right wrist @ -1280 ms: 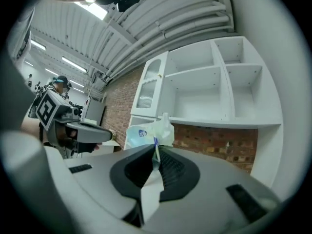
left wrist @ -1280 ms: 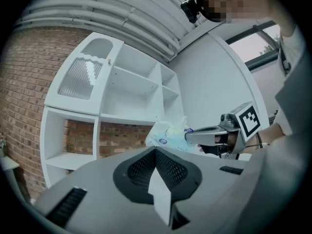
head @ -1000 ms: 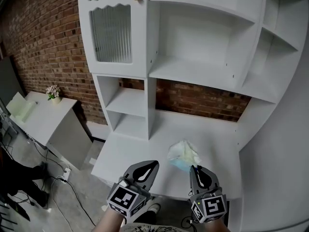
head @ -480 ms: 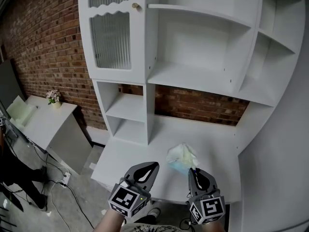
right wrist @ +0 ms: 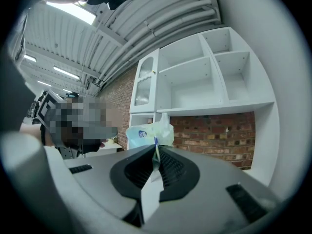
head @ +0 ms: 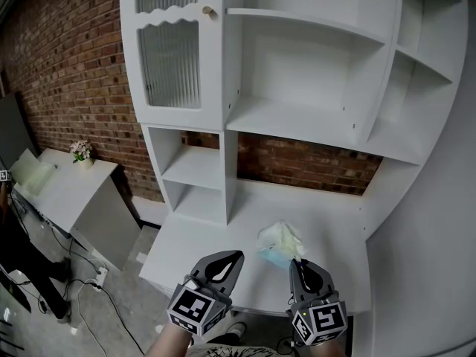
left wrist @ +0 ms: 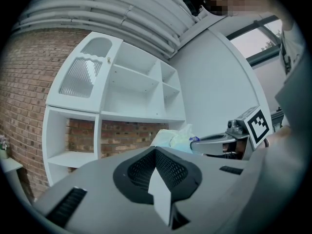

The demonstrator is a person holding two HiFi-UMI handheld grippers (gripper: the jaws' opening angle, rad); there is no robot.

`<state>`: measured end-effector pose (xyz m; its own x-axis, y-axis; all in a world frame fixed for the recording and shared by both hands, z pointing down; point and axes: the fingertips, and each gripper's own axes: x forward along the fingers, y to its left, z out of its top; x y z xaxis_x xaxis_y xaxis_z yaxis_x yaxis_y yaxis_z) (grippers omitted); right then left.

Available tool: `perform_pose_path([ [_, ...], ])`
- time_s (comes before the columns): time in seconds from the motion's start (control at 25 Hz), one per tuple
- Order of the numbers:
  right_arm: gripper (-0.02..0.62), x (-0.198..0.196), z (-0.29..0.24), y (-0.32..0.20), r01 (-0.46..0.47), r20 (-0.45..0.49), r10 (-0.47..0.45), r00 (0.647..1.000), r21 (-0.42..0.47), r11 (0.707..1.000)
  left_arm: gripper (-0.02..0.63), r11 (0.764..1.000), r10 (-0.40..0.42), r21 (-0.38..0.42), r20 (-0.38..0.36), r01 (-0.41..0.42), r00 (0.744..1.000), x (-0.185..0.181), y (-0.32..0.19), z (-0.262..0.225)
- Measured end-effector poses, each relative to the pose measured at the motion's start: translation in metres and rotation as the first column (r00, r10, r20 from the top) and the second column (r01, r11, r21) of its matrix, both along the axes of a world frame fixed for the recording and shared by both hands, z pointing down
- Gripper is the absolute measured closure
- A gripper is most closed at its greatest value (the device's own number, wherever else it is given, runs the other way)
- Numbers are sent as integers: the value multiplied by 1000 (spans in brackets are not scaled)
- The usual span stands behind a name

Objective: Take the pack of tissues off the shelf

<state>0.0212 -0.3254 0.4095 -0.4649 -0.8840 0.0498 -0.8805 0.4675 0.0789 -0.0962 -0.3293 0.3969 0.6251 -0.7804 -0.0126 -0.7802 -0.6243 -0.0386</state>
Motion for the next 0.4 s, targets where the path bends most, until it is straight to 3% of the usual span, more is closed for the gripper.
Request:
perform_pose_path([
  [0.4,583,-3,-4,-13,-1,-1,1,1000,-10,1000,592,1000,-6,2,-12,6,1000,-5,-12,2],
])
